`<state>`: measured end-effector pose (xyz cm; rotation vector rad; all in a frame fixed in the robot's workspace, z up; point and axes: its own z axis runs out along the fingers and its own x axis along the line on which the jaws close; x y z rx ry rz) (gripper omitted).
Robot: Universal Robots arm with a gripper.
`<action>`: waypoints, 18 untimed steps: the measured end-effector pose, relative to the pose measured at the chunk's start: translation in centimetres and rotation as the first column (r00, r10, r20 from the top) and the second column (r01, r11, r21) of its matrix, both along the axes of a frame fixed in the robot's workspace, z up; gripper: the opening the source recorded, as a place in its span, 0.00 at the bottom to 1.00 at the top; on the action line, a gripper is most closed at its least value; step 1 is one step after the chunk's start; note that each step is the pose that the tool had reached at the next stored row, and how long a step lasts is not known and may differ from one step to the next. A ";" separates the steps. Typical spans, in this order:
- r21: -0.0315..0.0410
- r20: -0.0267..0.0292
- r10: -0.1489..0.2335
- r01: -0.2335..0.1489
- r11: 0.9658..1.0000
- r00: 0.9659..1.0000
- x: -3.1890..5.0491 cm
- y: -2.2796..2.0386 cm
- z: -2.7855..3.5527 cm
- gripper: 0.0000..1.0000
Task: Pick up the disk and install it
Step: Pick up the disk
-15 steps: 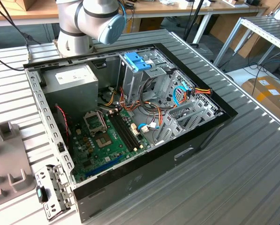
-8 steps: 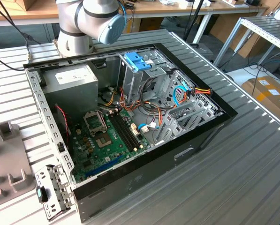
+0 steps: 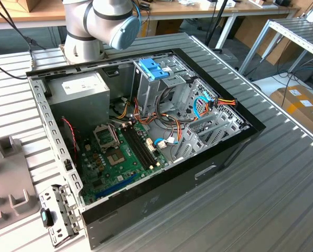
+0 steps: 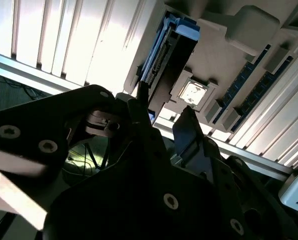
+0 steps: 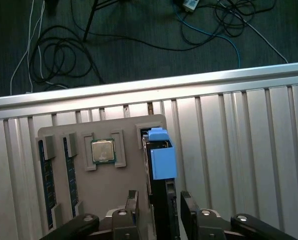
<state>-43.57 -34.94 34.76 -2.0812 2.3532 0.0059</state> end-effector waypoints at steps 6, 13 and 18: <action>0.000 0.000 0.000 0.000 1.000 1.000 0.00 0.00 -0.01 0.60; 0.000 0.000 0.000 0.000 1.000 1.000 0.00 0.00 -0.11 0.60; 0.000 0.000 0.000 0.000 1.000 1.000 0.00 0.00 -0.15 0.60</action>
